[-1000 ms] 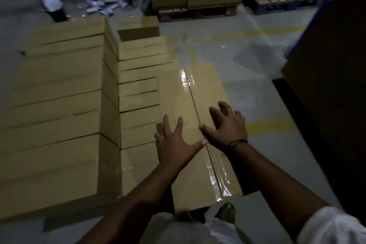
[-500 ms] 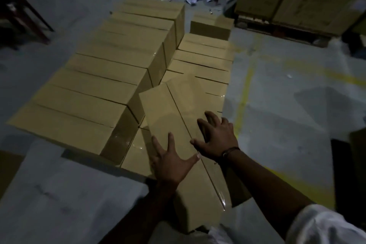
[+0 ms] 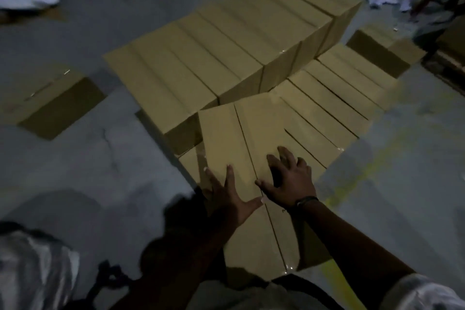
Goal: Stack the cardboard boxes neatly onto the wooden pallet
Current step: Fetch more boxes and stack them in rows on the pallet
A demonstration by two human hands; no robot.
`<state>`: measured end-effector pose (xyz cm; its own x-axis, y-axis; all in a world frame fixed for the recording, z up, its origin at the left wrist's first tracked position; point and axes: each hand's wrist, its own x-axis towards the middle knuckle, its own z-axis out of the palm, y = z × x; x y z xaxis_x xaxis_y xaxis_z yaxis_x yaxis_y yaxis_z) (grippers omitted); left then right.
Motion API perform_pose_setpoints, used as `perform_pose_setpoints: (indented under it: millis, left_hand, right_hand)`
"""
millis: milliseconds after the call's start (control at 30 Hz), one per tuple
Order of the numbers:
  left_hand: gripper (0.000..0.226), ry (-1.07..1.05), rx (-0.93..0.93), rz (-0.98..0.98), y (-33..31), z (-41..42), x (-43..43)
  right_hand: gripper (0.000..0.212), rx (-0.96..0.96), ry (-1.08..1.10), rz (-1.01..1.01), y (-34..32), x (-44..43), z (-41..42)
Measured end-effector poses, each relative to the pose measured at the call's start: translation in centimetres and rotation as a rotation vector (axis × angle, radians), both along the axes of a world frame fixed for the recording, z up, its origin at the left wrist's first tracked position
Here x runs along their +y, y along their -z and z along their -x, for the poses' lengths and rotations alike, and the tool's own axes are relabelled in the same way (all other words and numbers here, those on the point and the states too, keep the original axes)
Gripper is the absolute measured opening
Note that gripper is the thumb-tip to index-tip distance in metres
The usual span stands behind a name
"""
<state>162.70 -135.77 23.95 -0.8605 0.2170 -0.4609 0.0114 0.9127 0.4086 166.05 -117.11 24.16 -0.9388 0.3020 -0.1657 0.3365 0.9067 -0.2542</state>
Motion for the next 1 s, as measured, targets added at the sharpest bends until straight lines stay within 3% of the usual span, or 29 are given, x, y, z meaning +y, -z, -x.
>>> perform_pose_setpoints:
  millis: [433, 567, 767, 1000]
  left_hand:
    - [0.142, -0.263, -0.09, 0.071, 1.3, -5.9, 4.8]
    - [0.146, -0.33, -0.184, -0.075, -0.2, -5.0, 4.3]
    - [0.142, -0.379, -0.151, -0.071, 2.5, -3.6, 3.2]
    - [0.153, -0.367, -0.188, -0.112, 5.8, -1.5, 2.5]
  right_hand:
    - [0.092, -0.24, -0.48, 0.084, 0.2, 5.9, 2.2]
    - [0.093, -0.27, -0.522, 0.122, 0.8, 6.6, 3.2]
    - [0.094, -0.303, -0.54, 0.154, 3.0, 6.1, 4.9]
    - [0.092, -0.326, -0.535, 0.151, 4.9, 5.9, 7.3]
